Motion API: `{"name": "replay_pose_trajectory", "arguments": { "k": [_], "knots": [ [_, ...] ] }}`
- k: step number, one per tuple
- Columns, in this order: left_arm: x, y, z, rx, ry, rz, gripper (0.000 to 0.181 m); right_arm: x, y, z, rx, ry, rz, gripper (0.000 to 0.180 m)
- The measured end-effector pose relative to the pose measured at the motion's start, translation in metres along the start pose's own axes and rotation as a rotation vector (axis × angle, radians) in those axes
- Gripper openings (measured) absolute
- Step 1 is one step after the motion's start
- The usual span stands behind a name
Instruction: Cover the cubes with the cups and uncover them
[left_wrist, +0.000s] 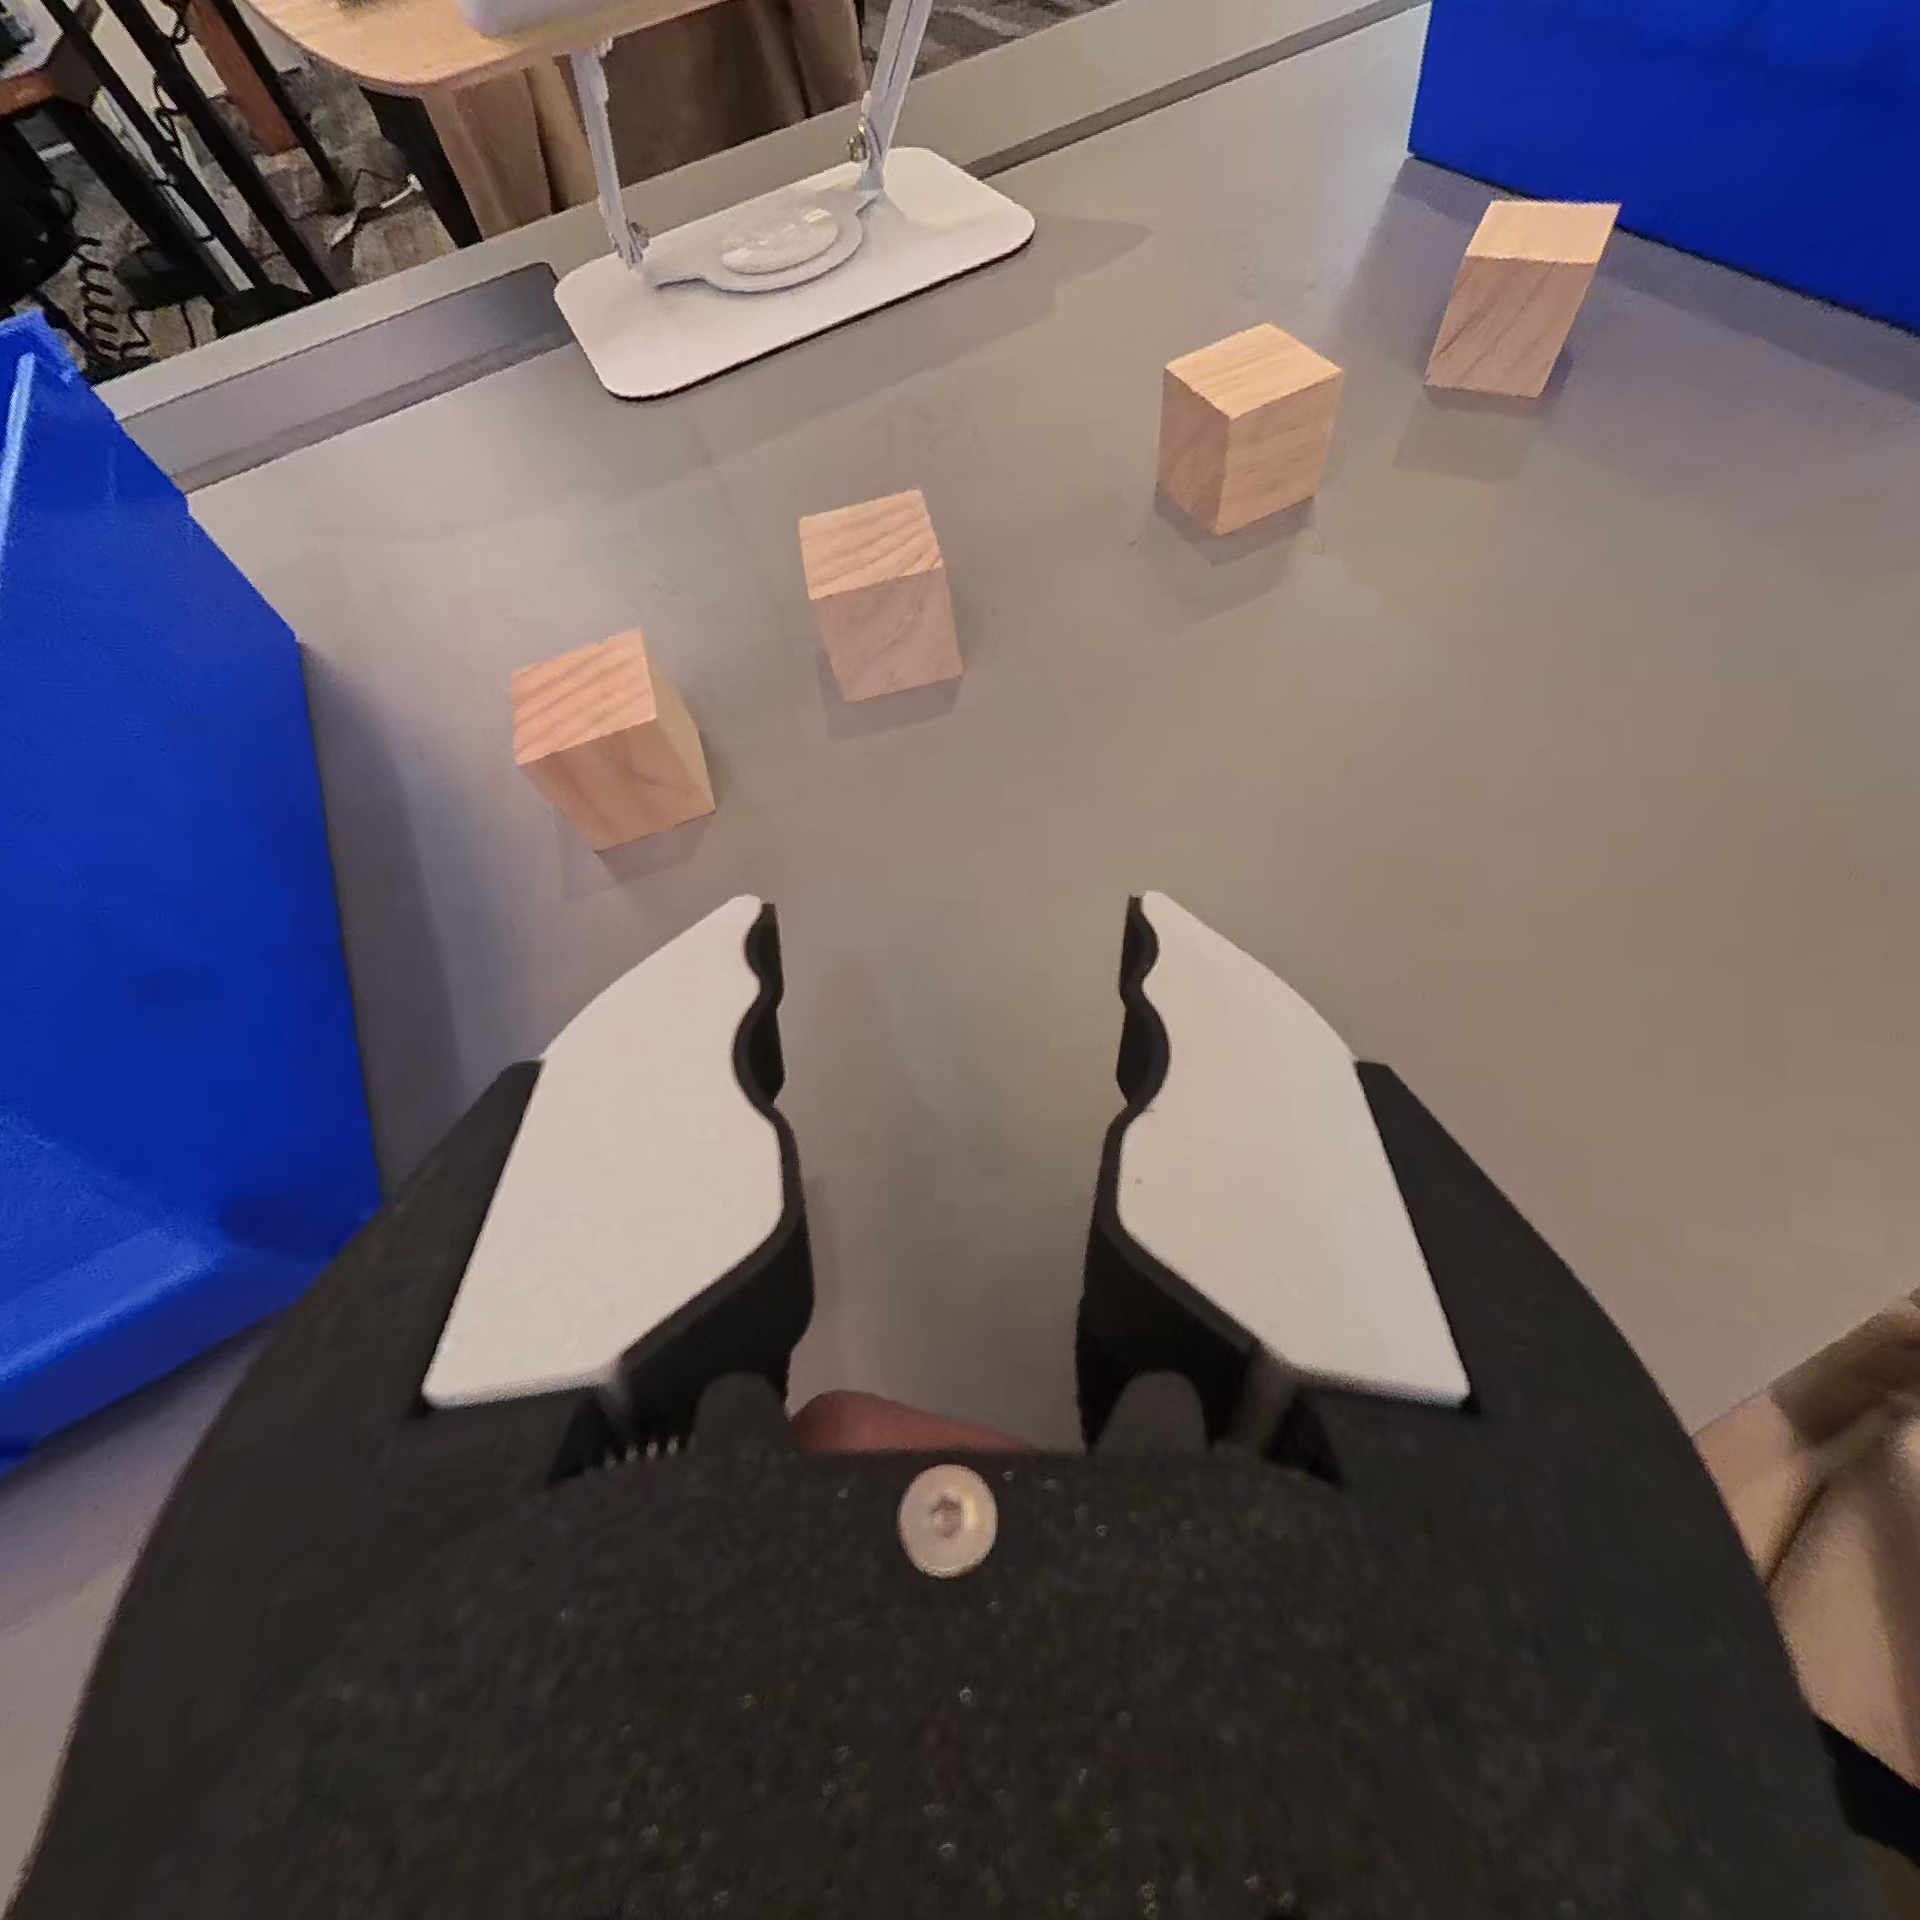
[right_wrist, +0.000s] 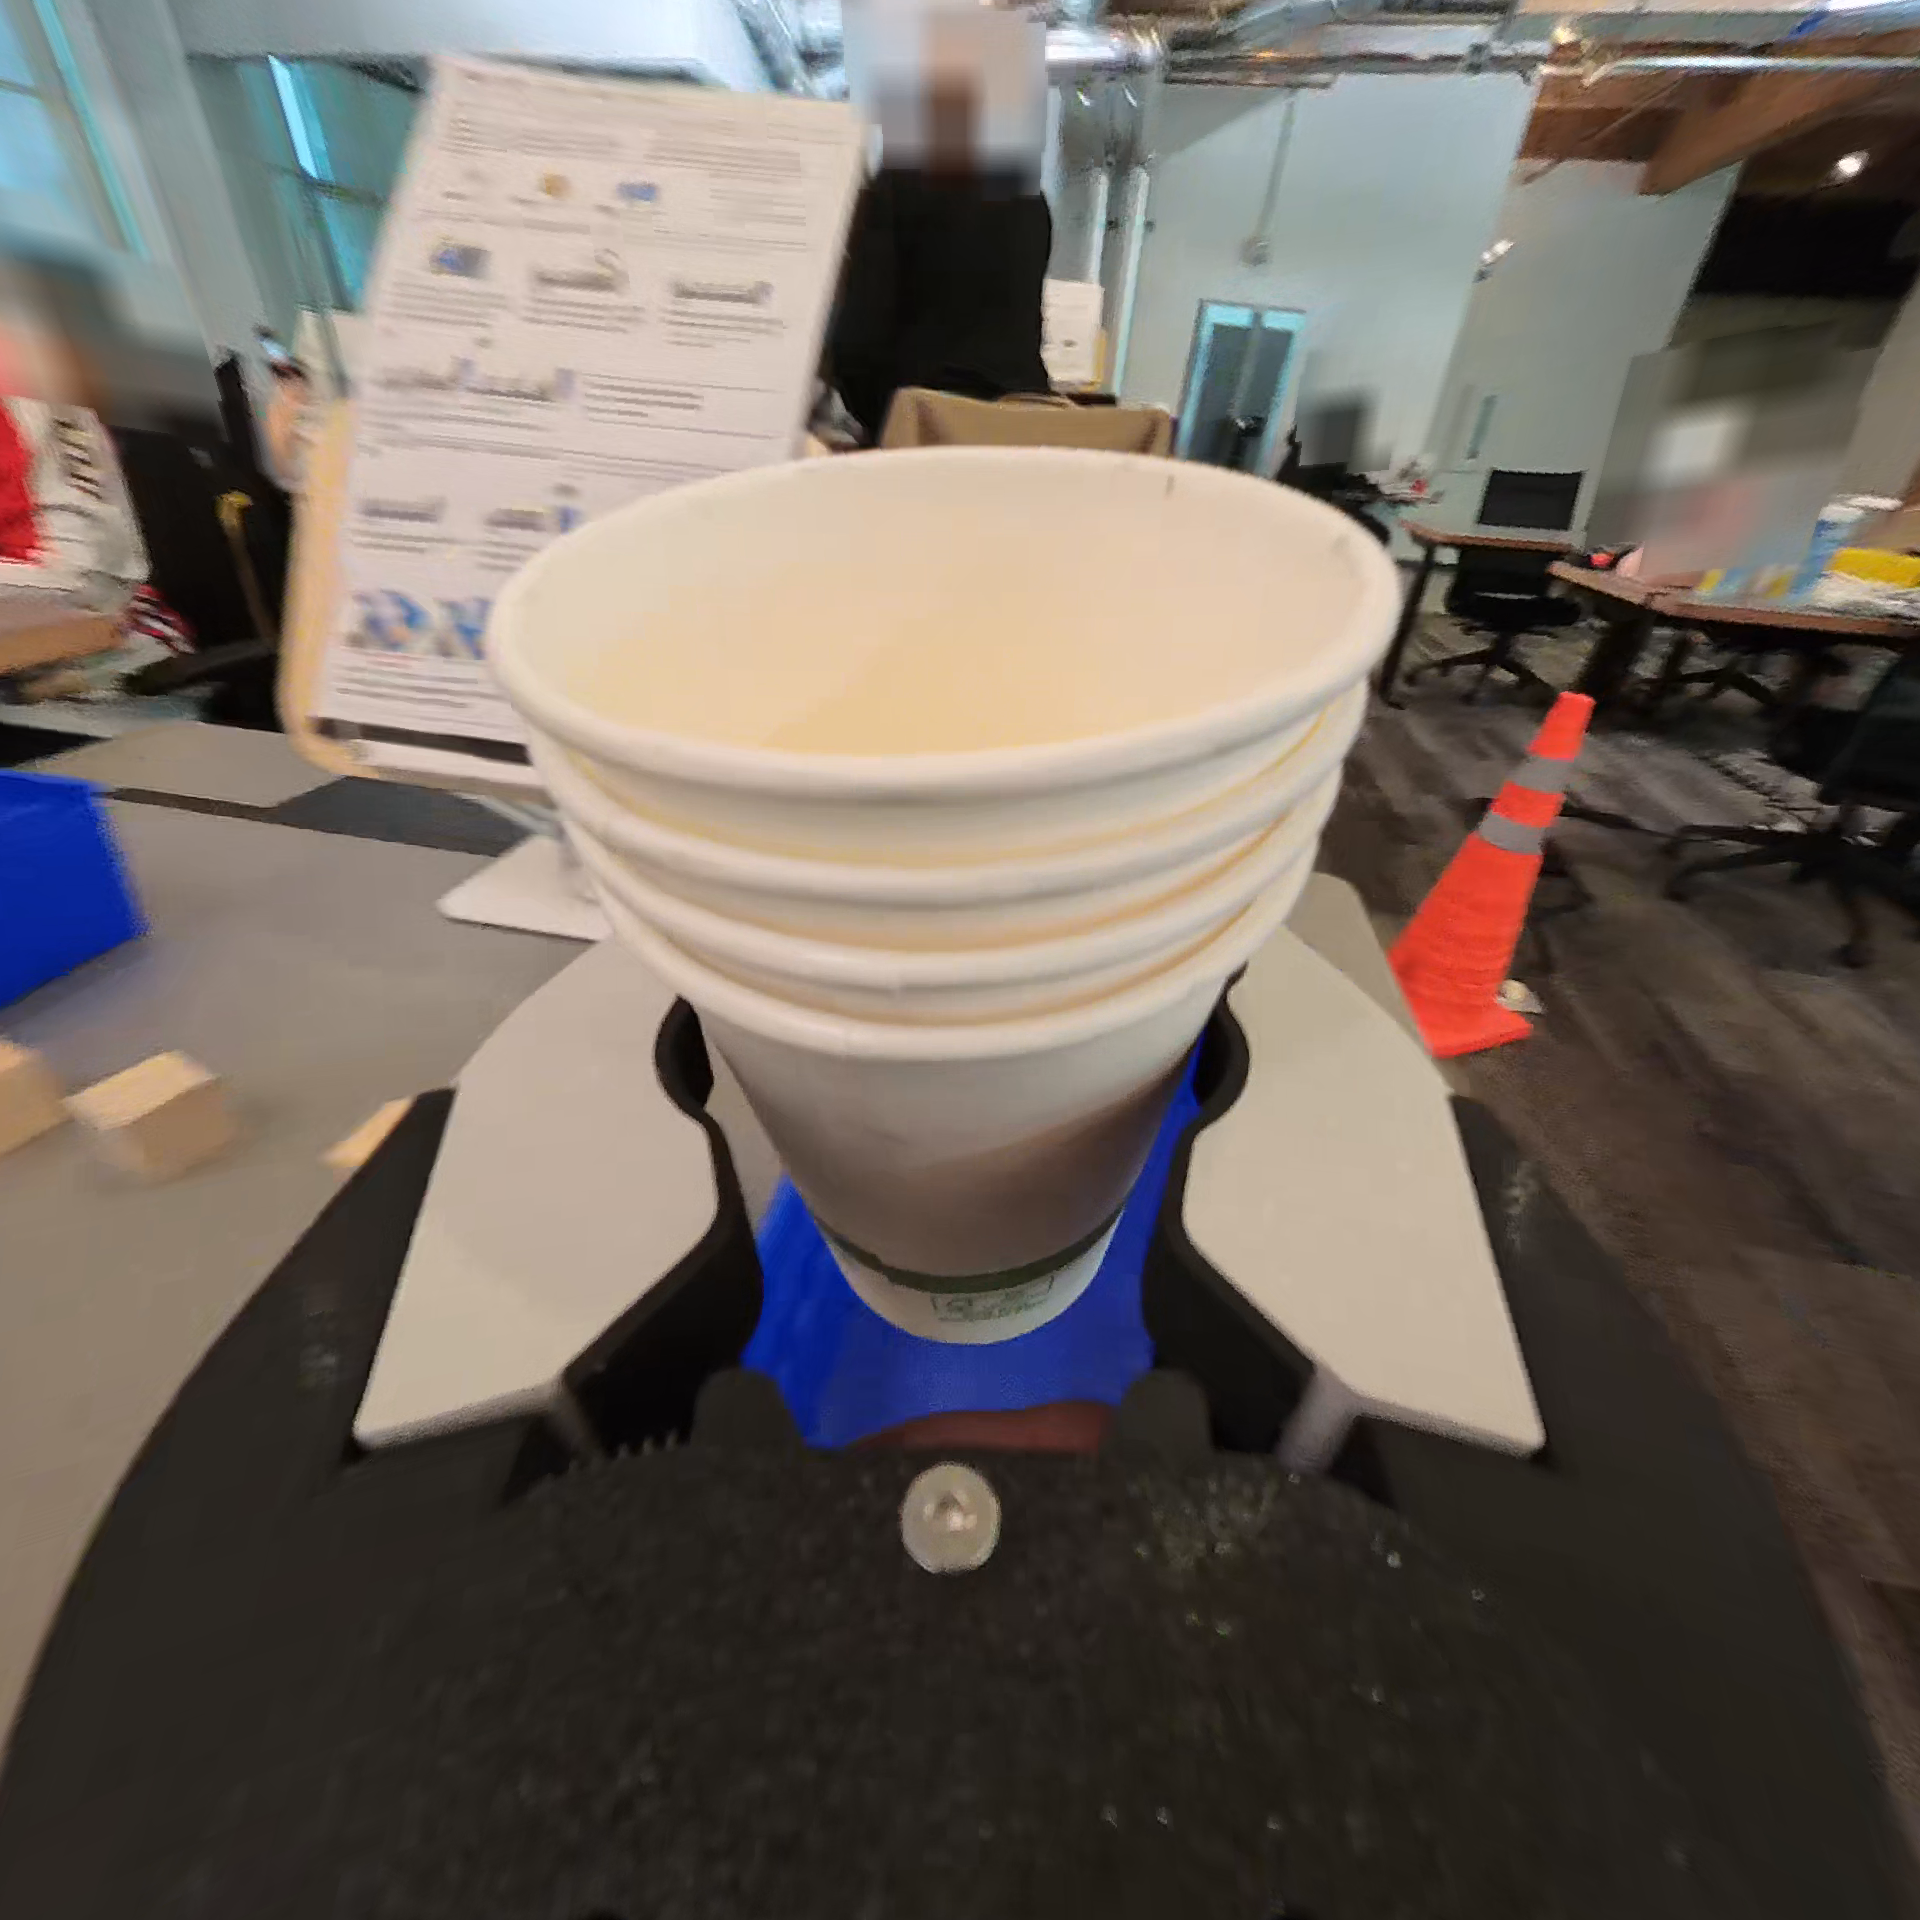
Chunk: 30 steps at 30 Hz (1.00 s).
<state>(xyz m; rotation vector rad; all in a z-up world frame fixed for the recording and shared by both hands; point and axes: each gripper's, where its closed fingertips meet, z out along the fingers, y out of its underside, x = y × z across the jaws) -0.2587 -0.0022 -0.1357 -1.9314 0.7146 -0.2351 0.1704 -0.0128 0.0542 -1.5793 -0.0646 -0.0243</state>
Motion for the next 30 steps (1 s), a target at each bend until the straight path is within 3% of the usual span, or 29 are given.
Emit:
{"name": "replay_pose_trajectory", "arguments": {
  "k": [6, 11, 19, 27, 30],
  "knots": [
    [0.003, 0.0, -0.002, 0.0, -0.007, 0.031, 0.061, 0.062, 0.076, 0.138, -0.251, -0.033, 0.148, 0.093],
    [0.002, 0.002, -0.002, -0.002, -0.02, 0.044, 0.061, 0.082, 0.135, 0.2, -0.405, -0.003, 0.181, 0.093],
    [0.002, 0.003, 0.0, -0.006, -0.017, 0.057, 0.061, 0.076, 0.173, 0.223, -0.431, 0.004, 0.146, 0.094],
    [0.004, 0.003, 0.0, -0.005, -0.012, 0.073, 0.061, 0.074, 0.199, 0.209, -0.569, 0.022, 0.174, 0.091],
    [0.006, 0.004, 0.0, -0.008, -0.007, 0.077, 0.061, 0.077, 0.194, 0.201, -0.562, 0.035, 0.141, 0.101]
  ]
}}
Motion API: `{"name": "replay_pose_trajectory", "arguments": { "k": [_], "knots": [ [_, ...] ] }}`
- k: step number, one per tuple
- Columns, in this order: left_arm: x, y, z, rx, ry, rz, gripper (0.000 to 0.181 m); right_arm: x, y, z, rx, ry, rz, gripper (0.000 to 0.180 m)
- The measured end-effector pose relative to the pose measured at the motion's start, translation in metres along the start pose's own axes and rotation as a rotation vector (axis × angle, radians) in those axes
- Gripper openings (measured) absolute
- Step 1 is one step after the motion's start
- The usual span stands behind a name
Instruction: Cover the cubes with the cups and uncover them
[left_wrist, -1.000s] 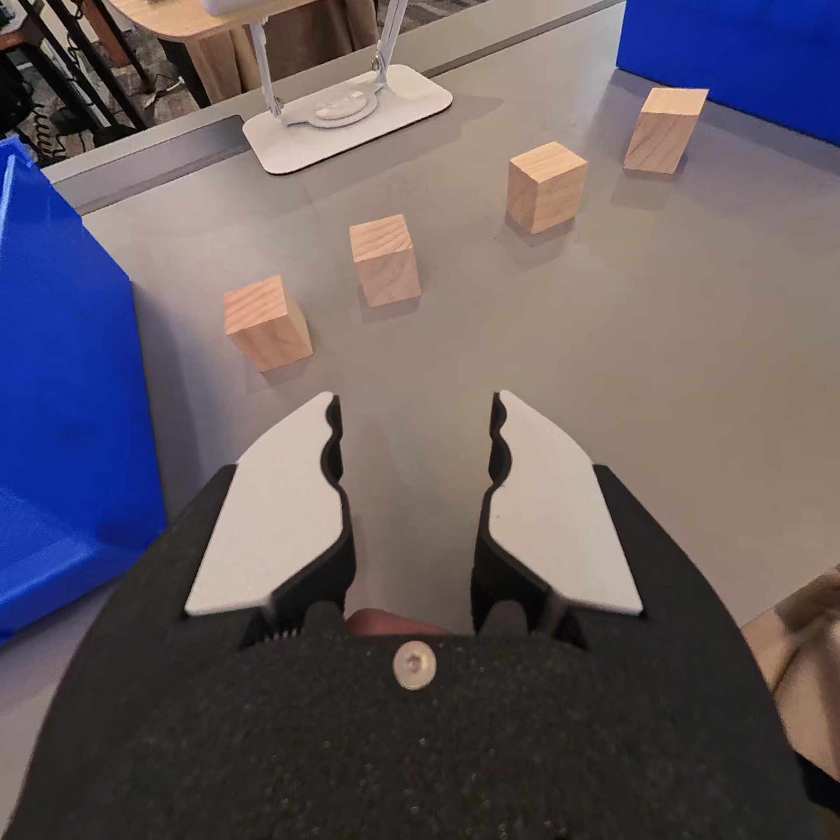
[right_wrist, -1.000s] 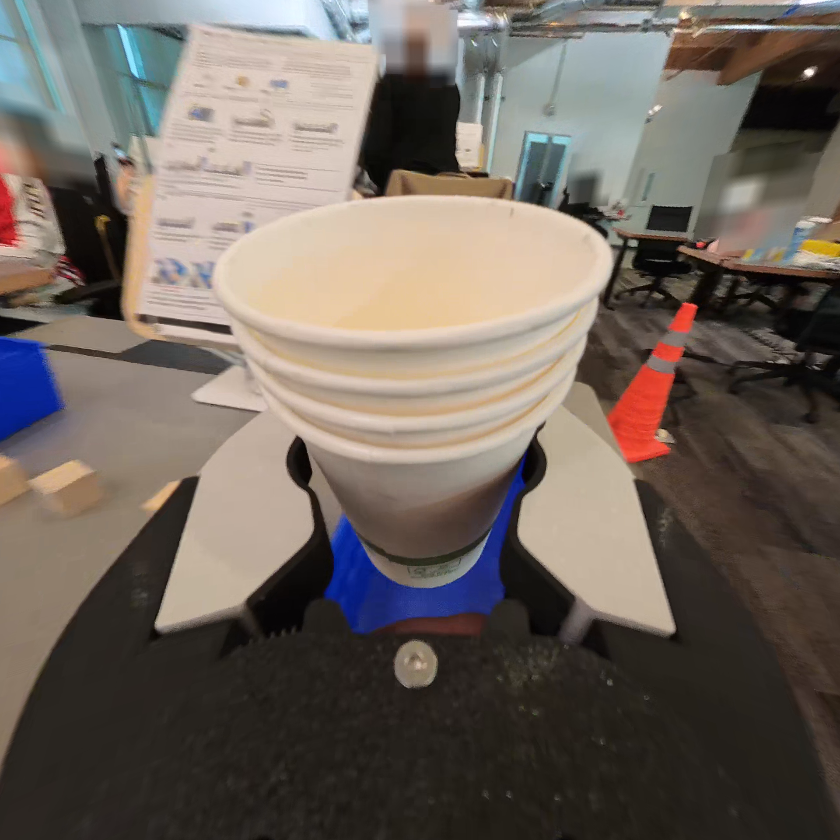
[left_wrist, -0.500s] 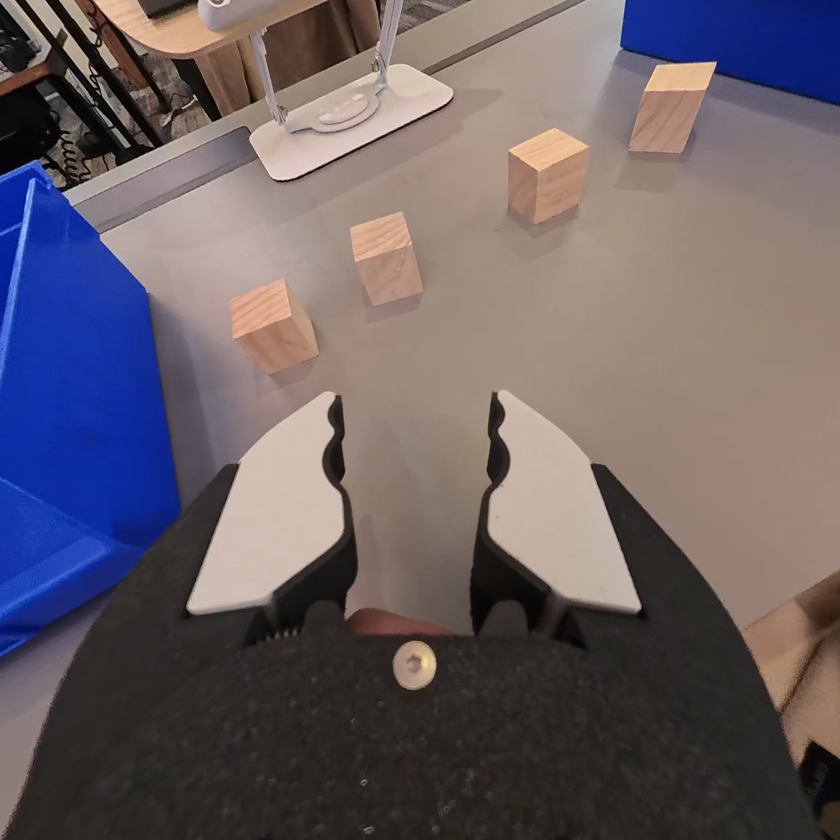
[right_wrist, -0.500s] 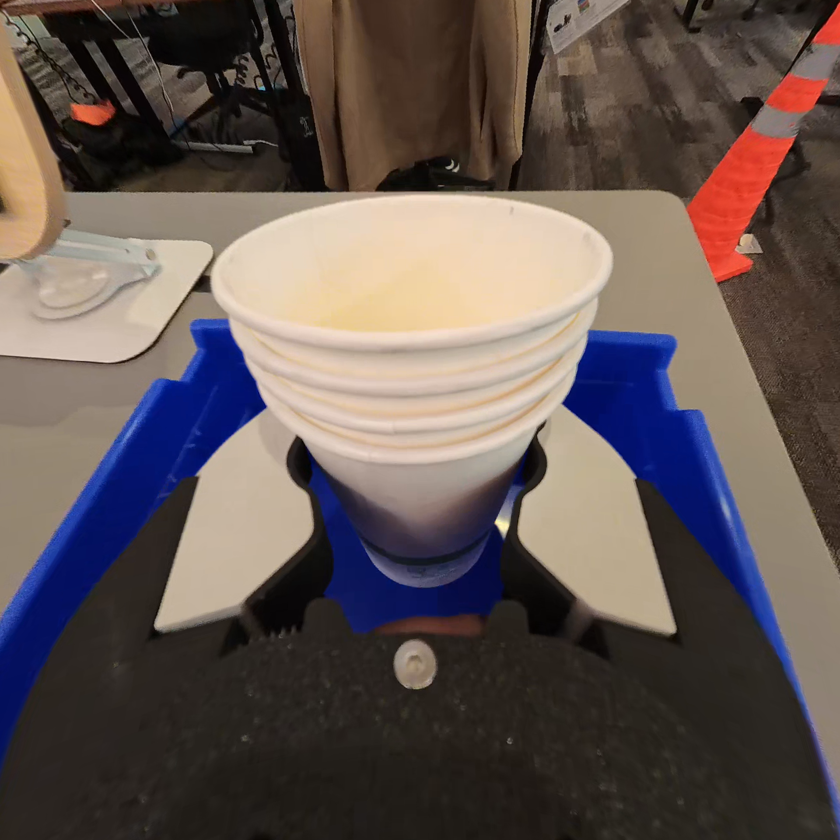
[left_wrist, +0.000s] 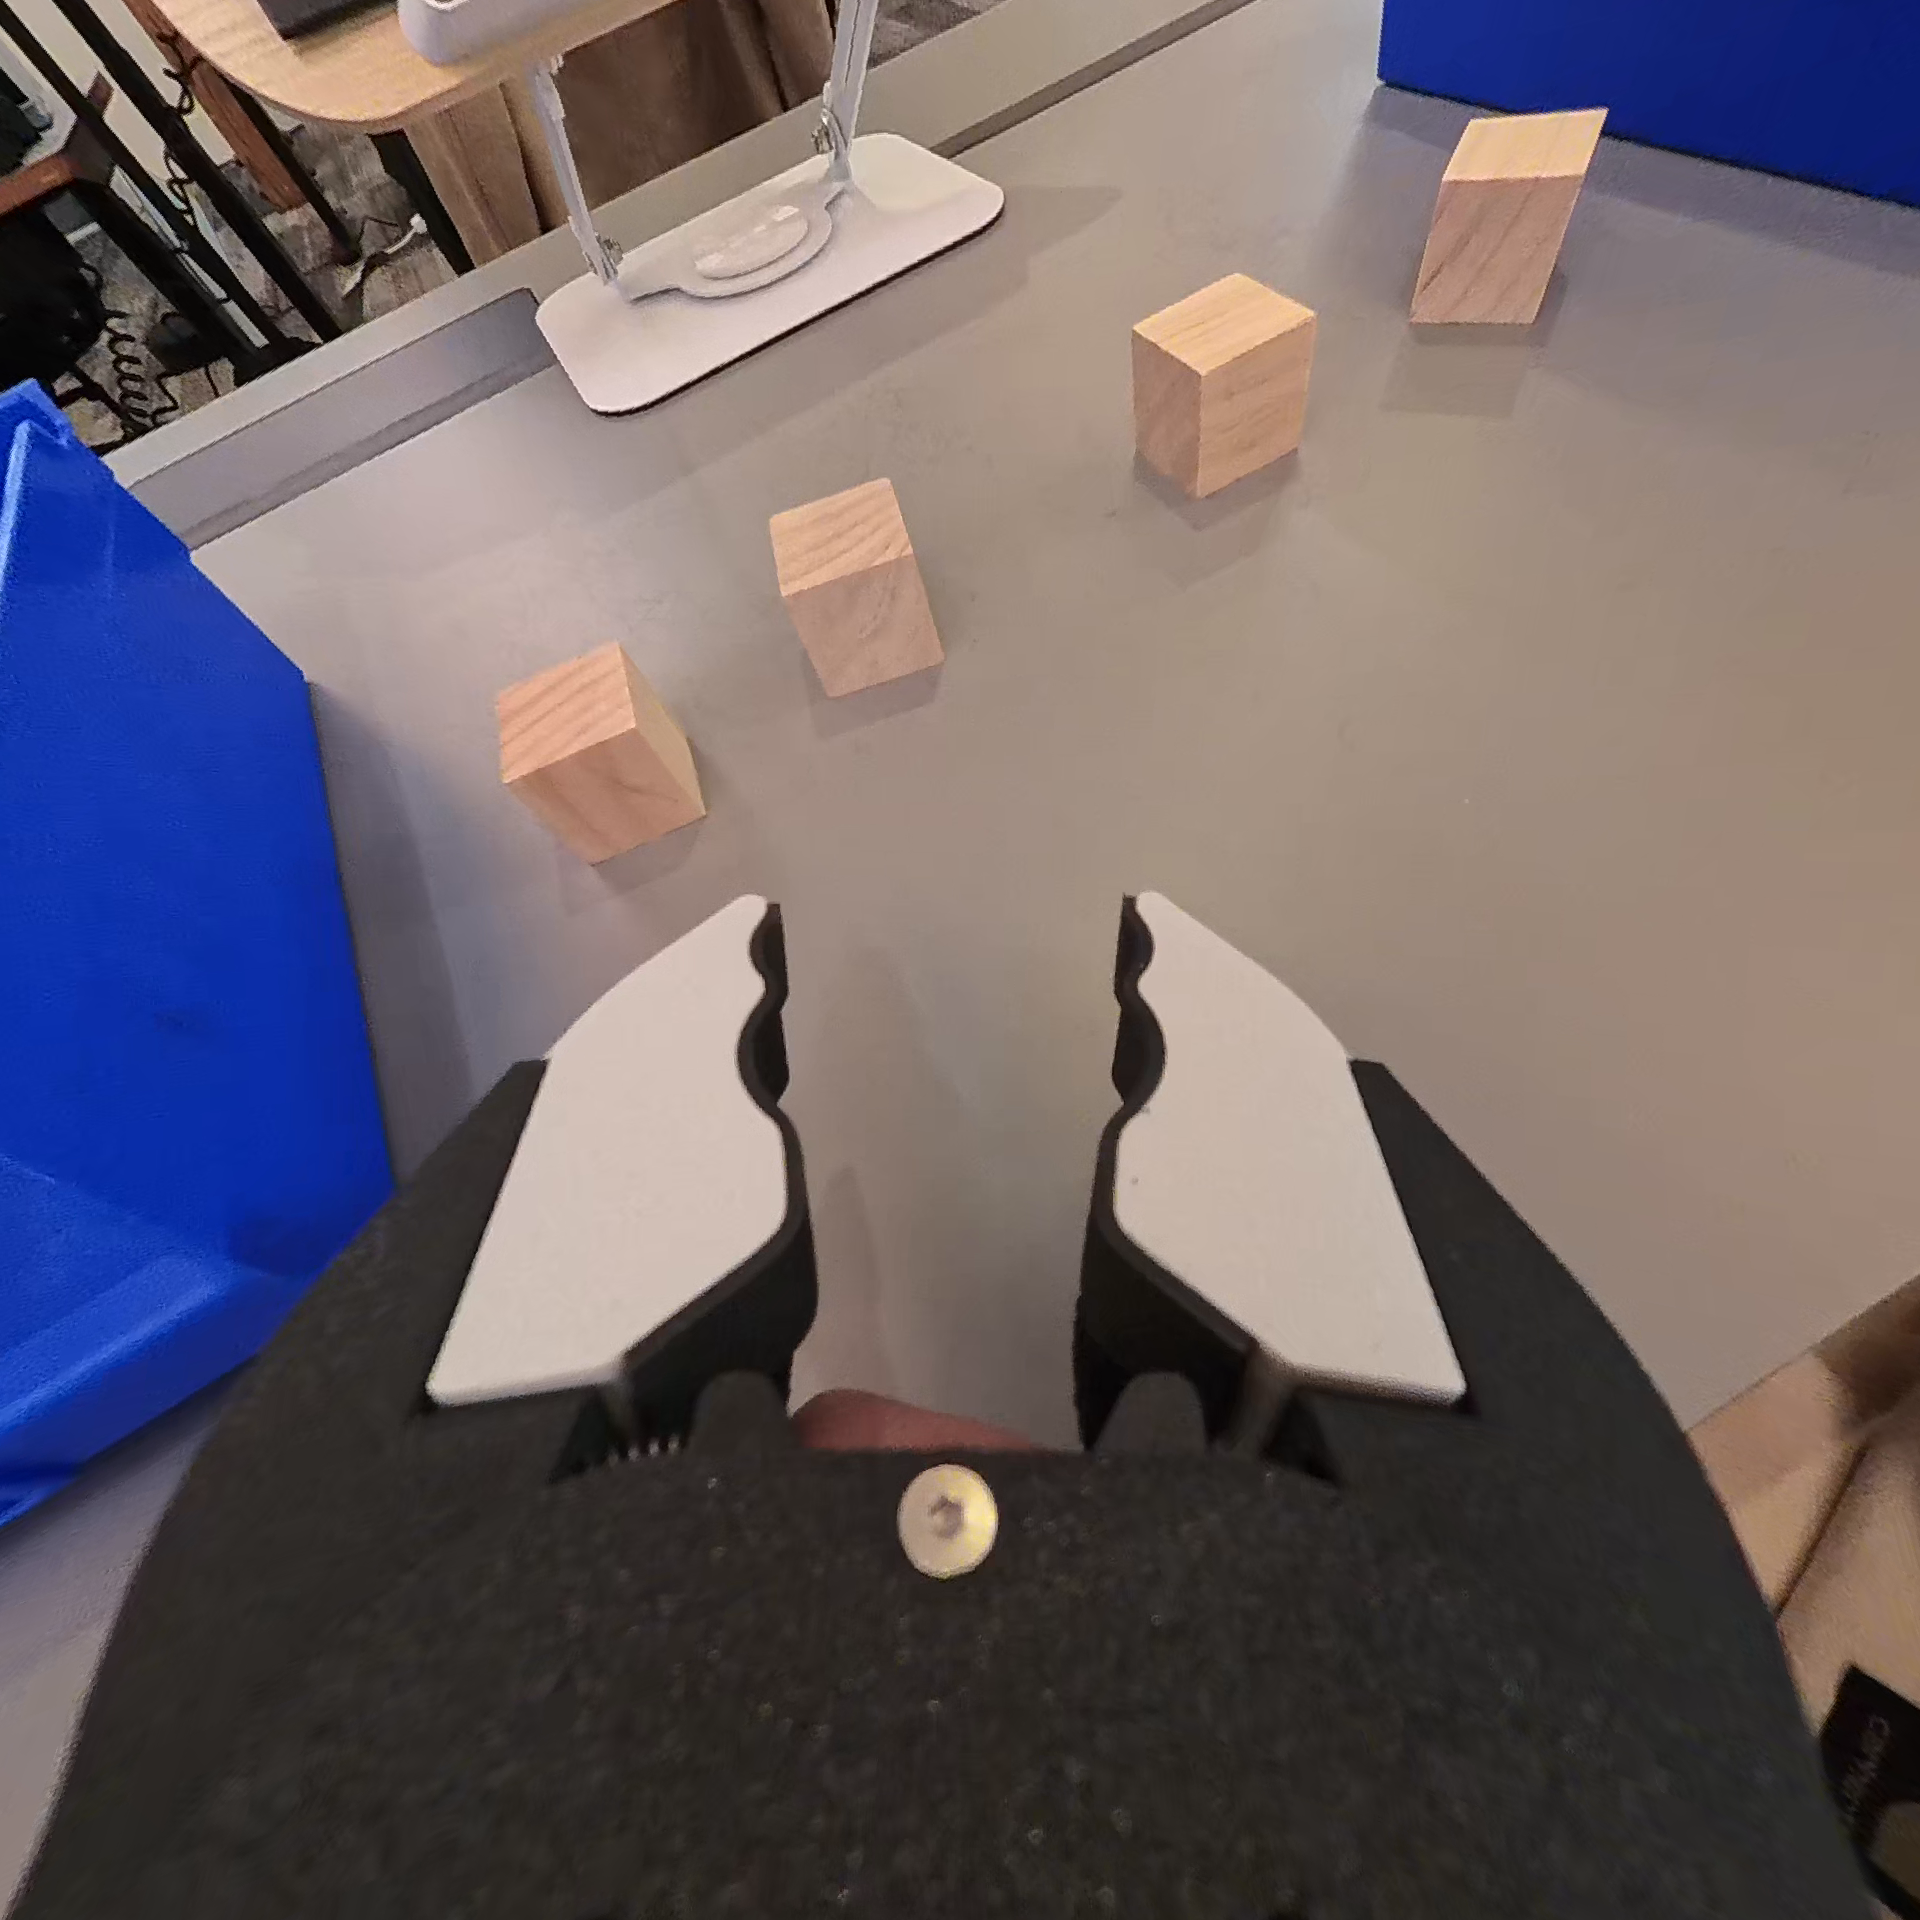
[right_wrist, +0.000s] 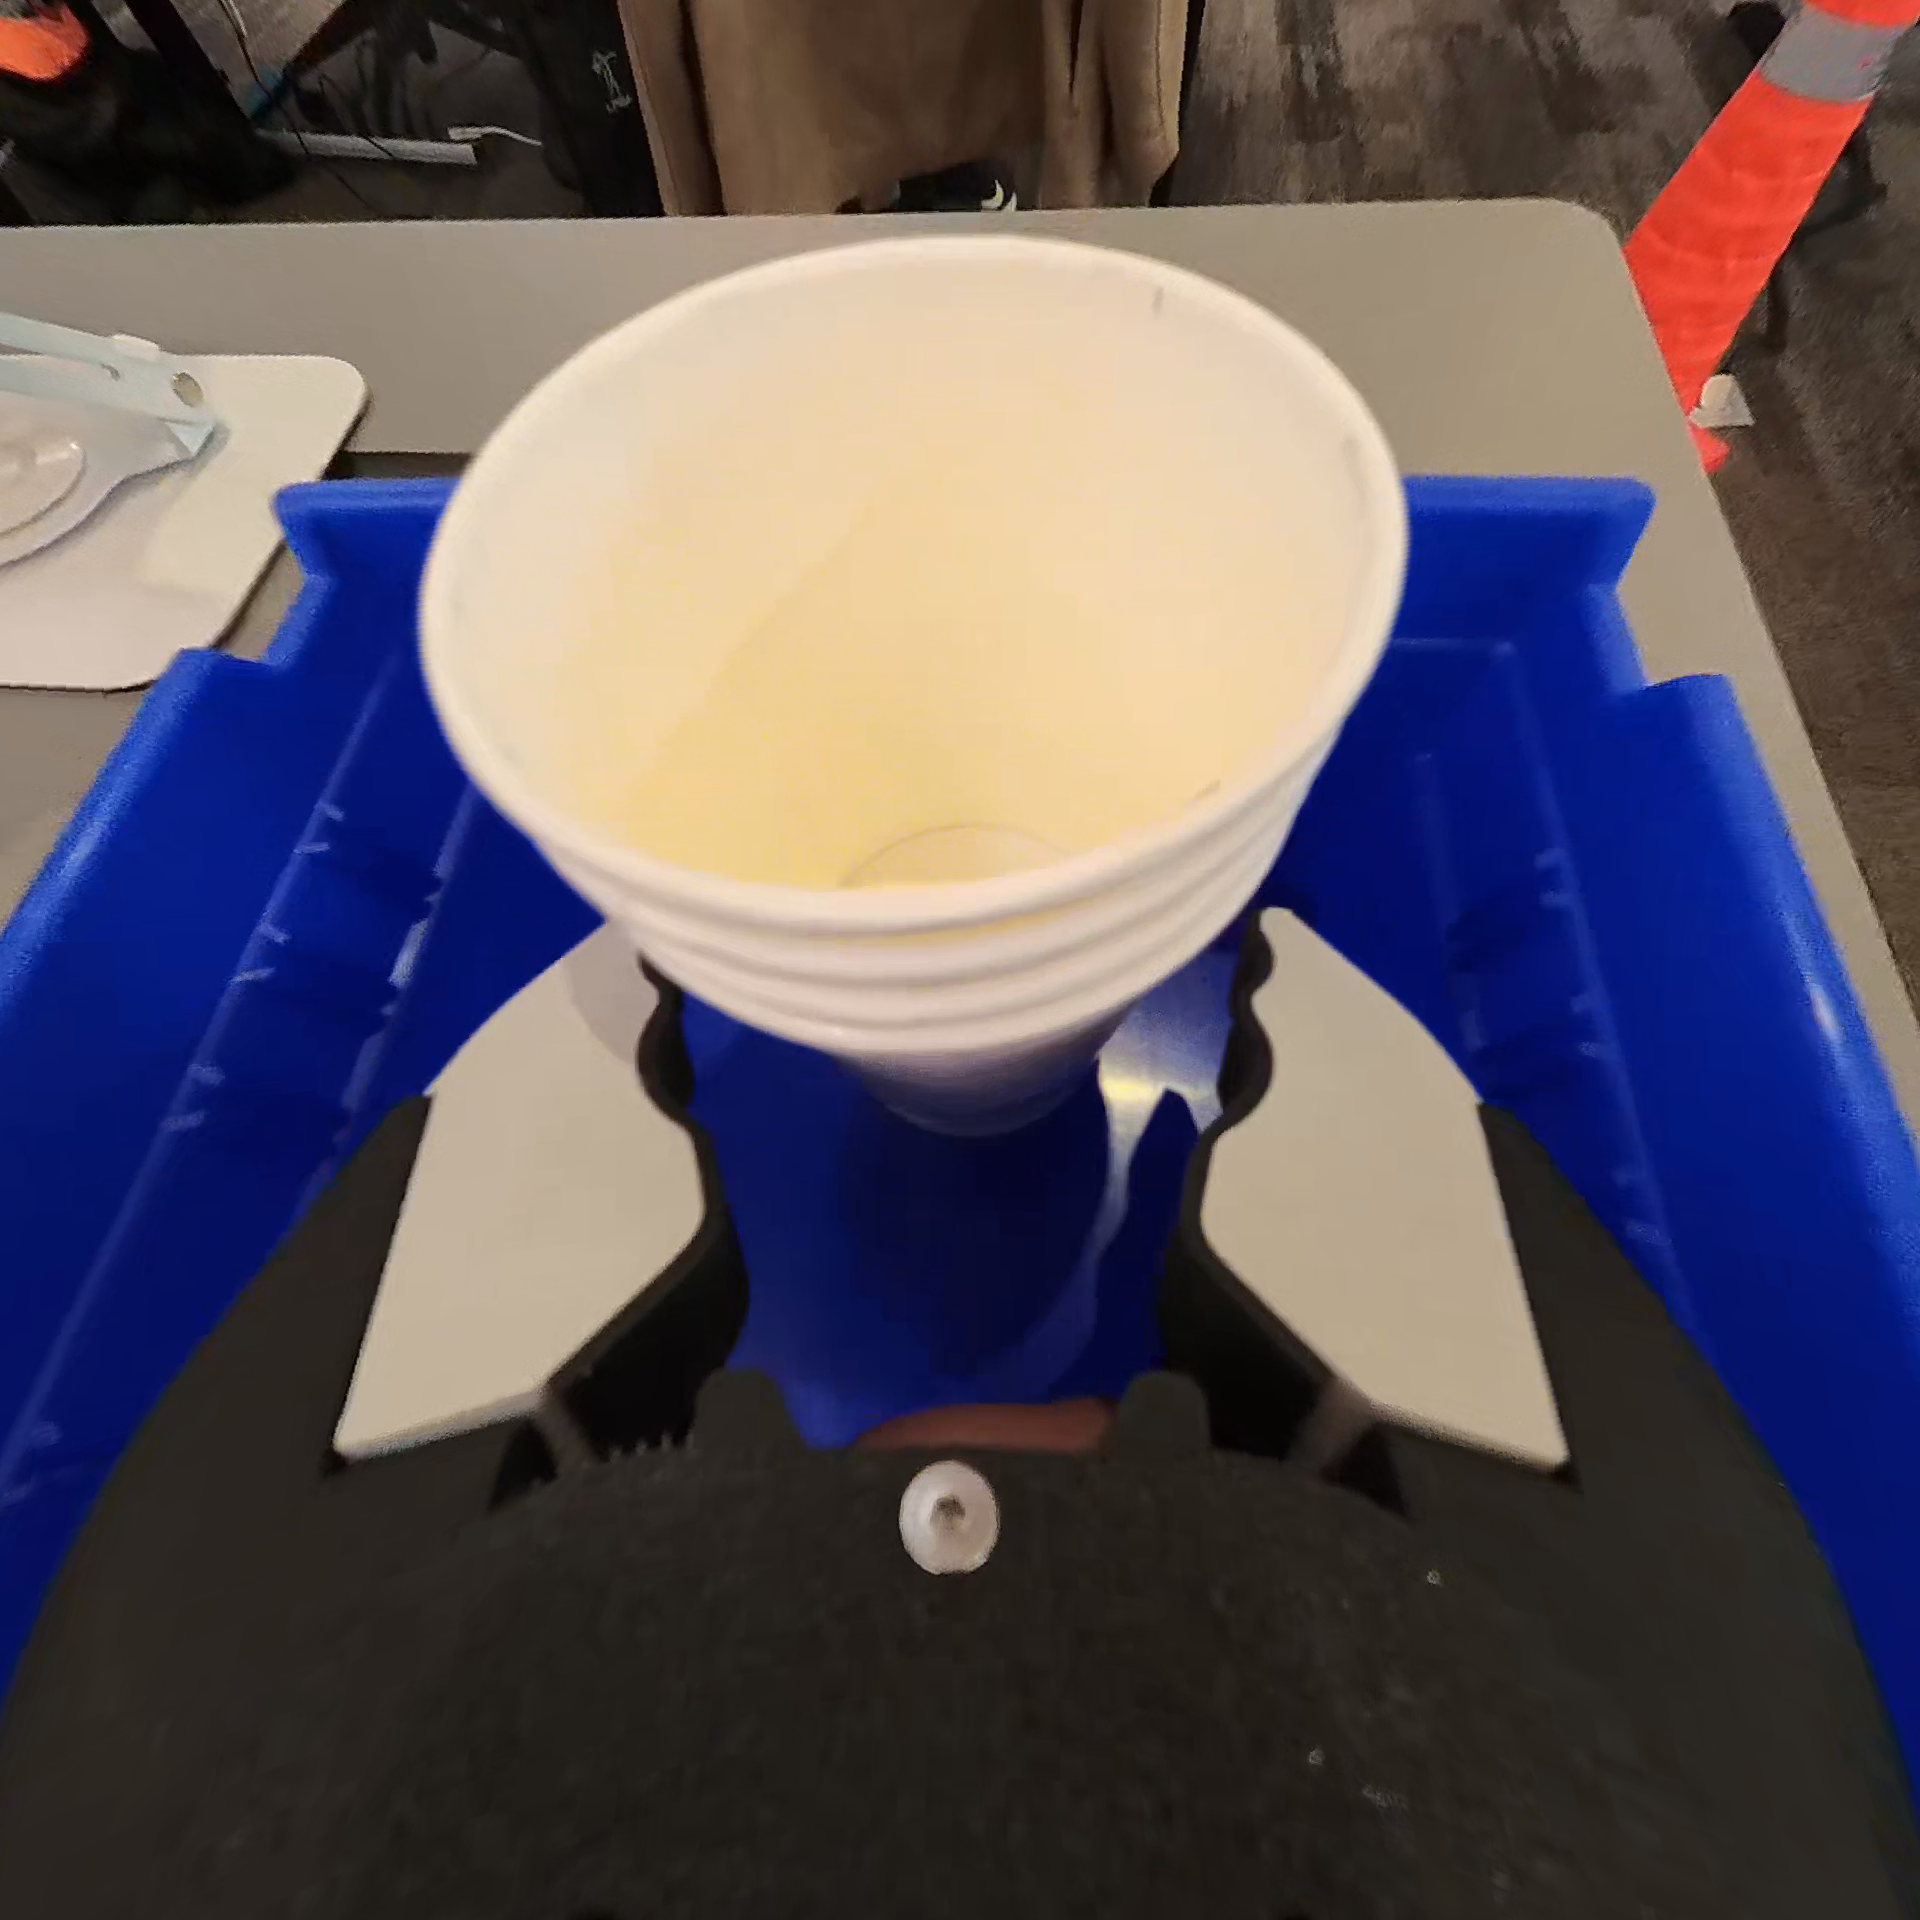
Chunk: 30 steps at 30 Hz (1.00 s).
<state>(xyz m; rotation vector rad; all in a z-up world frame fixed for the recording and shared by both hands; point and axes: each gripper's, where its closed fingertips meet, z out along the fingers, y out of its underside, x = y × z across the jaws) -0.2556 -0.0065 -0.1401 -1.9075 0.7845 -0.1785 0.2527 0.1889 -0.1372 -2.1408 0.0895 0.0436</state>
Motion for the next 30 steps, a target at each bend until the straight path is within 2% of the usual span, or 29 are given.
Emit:
{"name": "replay_pose_trajectory", "arguments": {
  "k": [3, 7, 10, 12, 16, 20, 22, 26, 30],
  "knots": [
    [0.0, -0.001, -0.001, 0.004, -0.005, 0.006, 0.061, -0.014, -0.004, -0.031, 0.037, -0.053, 0.002, 0.105],
    [-0.007, -0.001, -0.003, 0.014, -0.027, -0.015, 0.061, -0.071, -0.015, -0.13, 0.307, -0.211, 0.012, 0.096],
    [-0.015, -0.003, -0.003, 0.033, -0.037, -0.065, 0.062, -0.124, 0.005, -0.203, 0.469, -0.273, -0.04, 0.087],
    [-0.02, -0.005, -0.003, 0.053, -0.049, -0.099, 0.062, -0.163, 0.034, -0.227, 0.47, -0.319, -0.072, 0.088],
    [-0.027, -0.007, -0.005, 0.075, -0.072, -0.135, 0.062, -0.224, 0.086, -0.243, 0.468, -0.41, -0.096, 0.088],
    [-0.029, -0.001, -0.002, 0.053, -0.1, -0.12, 0.062, -0.254, 0.118, -0.243, 0.45, -0.478, -0.126, 0.083],
    [-0.027, 0.003, 0.001, 0.035, -0.087, -0.135, 0.062, -0.263, 0.123, -0.246, 0.429, -0.513, -0.153, 0.084],
    [-0.024, 0.006, 0.005, 0.016, -0.084, -0.13, 0.062, -0.252, 0.122, -0.243, 0.443, -0.441, -0.218, 0.084],
    [-0.024, 0.008, 0.008, 0.001, -0.093, -0.116, 0.062, -0.253, 0.129, -0.238, 0.379, -0.535, -0.101, 0.083]
  ]
}}
